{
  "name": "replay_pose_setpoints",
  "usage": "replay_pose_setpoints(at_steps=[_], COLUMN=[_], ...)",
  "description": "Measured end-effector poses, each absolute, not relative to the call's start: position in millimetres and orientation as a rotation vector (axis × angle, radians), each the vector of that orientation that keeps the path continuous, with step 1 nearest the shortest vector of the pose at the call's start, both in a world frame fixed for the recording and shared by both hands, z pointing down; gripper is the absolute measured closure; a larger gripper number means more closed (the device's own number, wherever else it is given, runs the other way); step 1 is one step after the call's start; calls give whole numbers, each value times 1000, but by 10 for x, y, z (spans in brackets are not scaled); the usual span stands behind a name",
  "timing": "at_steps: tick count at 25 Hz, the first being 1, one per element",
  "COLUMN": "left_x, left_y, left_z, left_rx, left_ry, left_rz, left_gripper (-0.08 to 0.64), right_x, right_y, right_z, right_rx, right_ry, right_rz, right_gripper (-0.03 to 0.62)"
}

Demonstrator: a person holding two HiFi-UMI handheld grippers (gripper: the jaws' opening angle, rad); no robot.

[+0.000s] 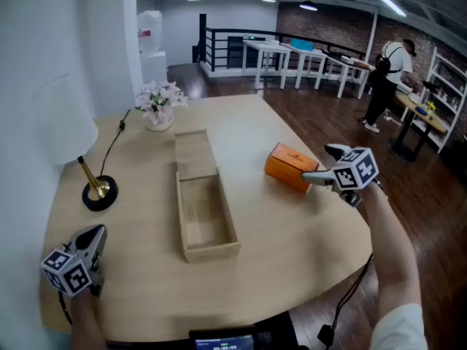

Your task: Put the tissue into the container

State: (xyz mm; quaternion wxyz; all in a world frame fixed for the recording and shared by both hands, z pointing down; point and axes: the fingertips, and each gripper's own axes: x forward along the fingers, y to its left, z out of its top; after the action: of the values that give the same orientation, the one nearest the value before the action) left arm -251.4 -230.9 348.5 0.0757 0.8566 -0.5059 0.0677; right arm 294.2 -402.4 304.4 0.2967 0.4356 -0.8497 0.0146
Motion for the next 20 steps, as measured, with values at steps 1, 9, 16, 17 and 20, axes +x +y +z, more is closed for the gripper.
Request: replay_pose_setpoints(at_steps=[1, 9, 16, 17, 20], left_x=[-2511, -2498, -2496, -2496, -2497], left_y=[-2307, -2310, -2313, -2323, -2352], left_z=[3487, 3490, 3479, 3479, 3486], left_rx=[2569, 2565, 2569, 2571, 2574], left_ry=[-1515, -1509, -1512, -1512, -1511], left_rz=[203, 199, 198, 198, 197], left_gripper=[551, 551, 551, 551, 551], right_x=[2901, 2626, 2646, 2647, 2615], right_y=[-4070, -4379, -4505, -4492, -4430], right_z=[3134, 3475, 3781, 3782, 3760], right_rx=[1118, 942, 962, 967, 981], right_ry=[-2215, -2053, -1908, -1896, -1872], right_rz=[36, 93, 104, 102, 110], right_gripper=[37, 37, 113, 126, 163])
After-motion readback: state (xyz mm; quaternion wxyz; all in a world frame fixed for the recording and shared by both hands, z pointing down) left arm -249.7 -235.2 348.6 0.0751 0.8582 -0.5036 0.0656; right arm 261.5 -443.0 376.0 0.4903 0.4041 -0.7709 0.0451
